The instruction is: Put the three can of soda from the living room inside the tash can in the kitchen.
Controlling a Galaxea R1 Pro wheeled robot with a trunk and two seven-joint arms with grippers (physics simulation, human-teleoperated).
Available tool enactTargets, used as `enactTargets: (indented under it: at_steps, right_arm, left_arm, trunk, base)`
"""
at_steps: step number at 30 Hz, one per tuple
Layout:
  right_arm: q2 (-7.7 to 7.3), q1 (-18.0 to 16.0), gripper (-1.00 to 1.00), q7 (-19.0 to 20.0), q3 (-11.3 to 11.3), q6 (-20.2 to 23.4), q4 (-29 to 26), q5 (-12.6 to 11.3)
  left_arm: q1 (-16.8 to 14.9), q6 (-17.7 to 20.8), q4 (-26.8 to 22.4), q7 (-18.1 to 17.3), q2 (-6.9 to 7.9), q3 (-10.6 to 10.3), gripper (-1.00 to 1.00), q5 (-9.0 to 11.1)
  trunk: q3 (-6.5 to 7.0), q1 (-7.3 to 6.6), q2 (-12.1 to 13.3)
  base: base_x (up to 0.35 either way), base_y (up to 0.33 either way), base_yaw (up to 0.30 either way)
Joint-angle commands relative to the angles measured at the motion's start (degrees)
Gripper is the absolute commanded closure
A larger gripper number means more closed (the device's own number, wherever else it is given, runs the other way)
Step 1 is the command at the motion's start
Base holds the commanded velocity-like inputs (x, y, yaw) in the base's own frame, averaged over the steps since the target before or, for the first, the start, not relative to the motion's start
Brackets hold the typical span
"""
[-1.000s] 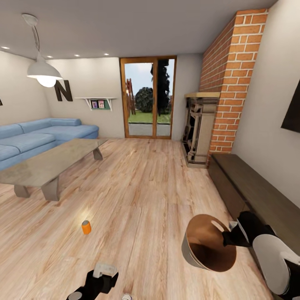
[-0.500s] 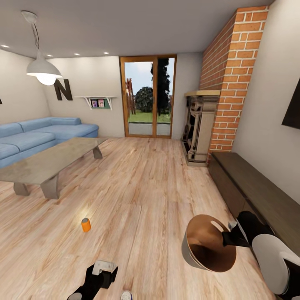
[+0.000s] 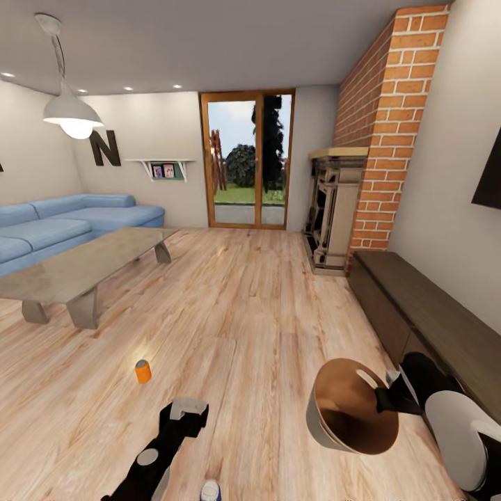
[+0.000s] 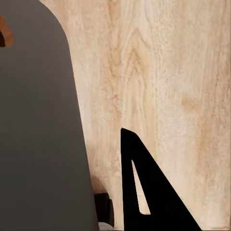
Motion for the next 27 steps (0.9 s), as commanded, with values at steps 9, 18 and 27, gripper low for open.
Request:
enactTargets:
  at_steps: [9,18,27]
  right_arm:
    - [0.14,0.0,1.00,0.1,-0.6,2.2,0.0,-1.5]
    - [0.28,0.0,1.00,0.6,-0.6,2.3,0.0,-1.7]
    - [0.00,0.0,1.00,0.9,-0.5,2.2,0.0,-1.7]
  left_arm:
    - [-0.8,-0.5,4.5,0.2,-0.14,0.0,-1.00,-0.1]
    - [-0.9,-1.9,9.5,0.2,-0.28,0.0,-1.00,0.1]
    - [-0.9,-2.1,9.8,0.2,-0.28,0.0,-1.00,0.1]
  trunk:
    - [-1.61,1.98,-3.6]
    - [-3.23,3.96,-7.2]
    - [-4.84,5.93,-10.8]
  base:
    - [0.000,0.000,0.000]
    - [0.000,0.000,0.000]
    - [0.000,0.000,0.000]
